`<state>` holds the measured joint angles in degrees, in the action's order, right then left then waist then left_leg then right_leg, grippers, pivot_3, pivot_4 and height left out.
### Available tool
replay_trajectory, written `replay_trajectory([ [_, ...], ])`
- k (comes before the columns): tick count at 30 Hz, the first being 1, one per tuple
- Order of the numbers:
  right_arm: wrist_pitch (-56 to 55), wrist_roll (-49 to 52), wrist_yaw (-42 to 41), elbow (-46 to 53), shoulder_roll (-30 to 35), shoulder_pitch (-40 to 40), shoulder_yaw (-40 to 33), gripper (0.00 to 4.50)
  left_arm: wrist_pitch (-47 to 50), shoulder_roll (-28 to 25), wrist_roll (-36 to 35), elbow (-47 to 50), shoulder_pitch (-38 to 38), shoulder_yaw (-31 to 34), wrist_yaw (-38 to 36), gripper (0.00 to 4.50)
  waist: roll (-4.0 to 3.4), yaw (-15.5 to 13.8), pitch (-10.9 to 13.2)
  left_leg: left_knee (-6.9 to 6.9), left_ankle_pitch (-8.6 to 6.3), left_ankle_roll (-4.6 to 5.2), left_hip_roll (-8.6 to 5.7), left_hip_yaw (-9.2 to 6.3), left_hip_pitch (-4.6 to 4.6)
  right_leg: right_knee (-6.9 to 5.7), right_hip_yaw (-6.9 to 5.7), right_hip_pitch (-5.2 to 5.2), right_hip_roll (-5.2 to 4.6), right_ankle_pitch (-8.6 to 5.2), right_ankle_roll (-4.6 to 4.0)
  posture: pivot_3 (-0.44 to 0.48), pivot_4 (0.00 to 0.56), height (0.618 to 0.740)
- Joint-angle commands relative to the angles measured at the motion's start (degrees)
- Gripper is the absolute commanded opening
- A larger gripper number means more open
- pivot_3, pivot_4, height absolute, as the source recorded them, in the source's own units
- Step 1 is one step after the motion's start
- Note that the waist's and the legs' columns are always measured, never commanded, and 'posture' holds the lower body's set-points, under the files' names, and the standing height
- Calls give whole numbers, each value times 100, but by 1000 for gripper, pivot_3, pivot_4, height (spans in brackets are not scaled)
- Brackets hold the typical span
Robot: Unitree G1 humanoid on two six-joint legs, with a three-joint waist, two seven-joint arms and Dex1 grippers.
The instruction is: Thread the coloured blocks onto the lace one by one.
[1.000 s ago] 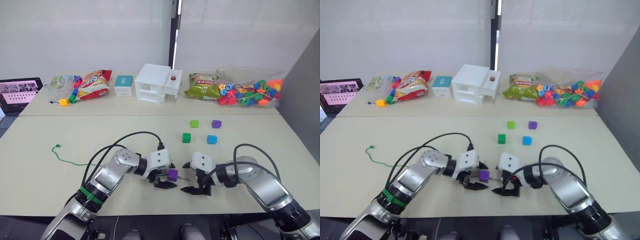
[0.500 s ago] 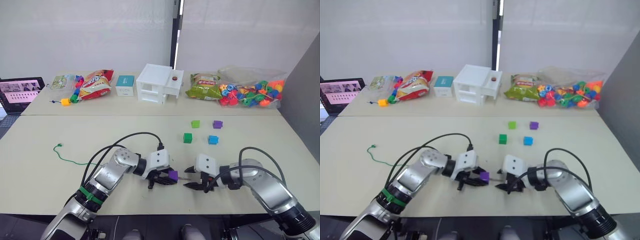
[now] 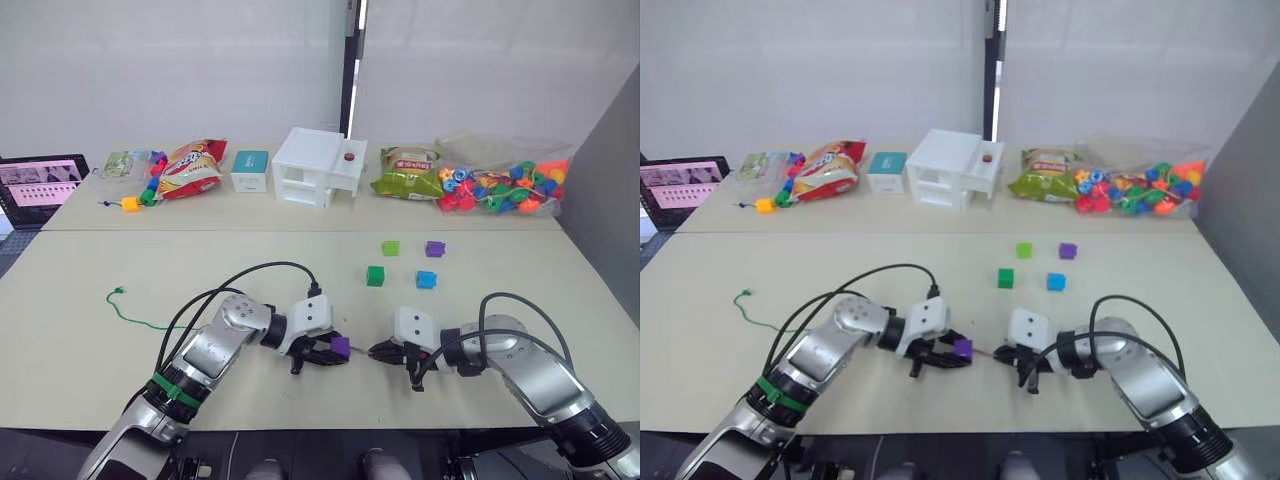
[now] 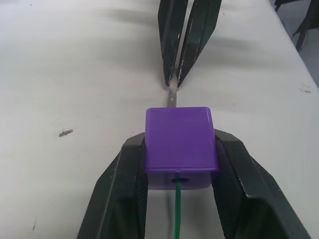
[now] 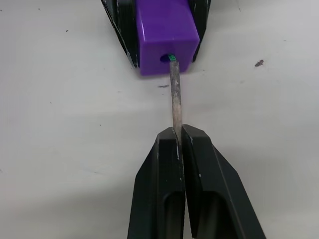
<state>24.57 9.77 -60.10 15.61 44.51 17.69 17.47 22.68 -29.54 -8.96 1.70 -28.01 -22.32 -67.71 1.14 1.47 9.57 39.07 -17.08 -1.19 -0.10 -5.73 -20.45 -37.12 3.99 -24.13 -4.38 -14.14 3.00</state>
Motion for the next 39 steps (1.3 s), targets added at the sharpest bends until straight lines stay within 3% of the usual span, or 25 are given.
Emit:
replay_trajectory([
  [1,147,155,-192,413,336,34,-361,0,-424,-834,-73,71,409,626,-252,1208,0,48,0,-4,0,0,0,0,0,-1,0,-3,0,0,0,0,150,740],
  [7,197,333,-472,635,895,-218,-775,0,-1967,-2420,-26,-1667,598,1524,-865,1208,-1,127,0,-20,0,0,12,3,20,2,-1,4,9,-3,-7,0,150,740],
  [13,96,328,-502,532,987,-293,-888,0,-3037,-3144,373,-3571,131,1727,-1052,1208,-1,102,2,-18,0,0,9,9,15,1,-3,2,5,-4,-7,0,150,740],
  [19,161,307,-503,515,837,-113,-719,0,-3368,-3067,569,-3995,81,1745,-725,1208,-8,103,1,-20,0,1,9,12,15,-4,-3,-1,2,-4,-7,0,150,740],
  [20,165,301,-507,509,803,-73,-689,0,-3196,-3071,471,-3927,62,1759,-869,1208,-8,101,1,-19,0,1,8,12,16,-4,-3,0,1,-3,-7,0,150,740],
  [21,167,296,-512,504,782,-49,-672,0,-3070,-3072,399,-3875,46,1773,-975,2227,-8,102,1,-18,0,1,8,11,16,-4,-3,1,2,-3,-7,0,150,740],
  [26,298,282,-504,566,591,207,-471,0,-1789,-2939,-194,-2560,-203,1910,-1319,3880,-3,78,4,-16,-1,1,8,8,5,-5,-5,-3,2,-3,-6,0,150,740],
  [33,840,124,-405,600,296,724,39,0,-73,-2041,-1000,-39,-255,1602,-1041,3880,2,94,7,-5,0,0,4,-1,-11,-6,-9,-9,-1,-1,-3,0,150,740],
  [39,982,-90,-293,579,146,926,366,0,-127,-829,-651,652,-67,696,-405,3880,3,107,7,-5,-1,1,3,-1,-13,-3,-5,-12,-1,-1,-4,0,150,740],
])
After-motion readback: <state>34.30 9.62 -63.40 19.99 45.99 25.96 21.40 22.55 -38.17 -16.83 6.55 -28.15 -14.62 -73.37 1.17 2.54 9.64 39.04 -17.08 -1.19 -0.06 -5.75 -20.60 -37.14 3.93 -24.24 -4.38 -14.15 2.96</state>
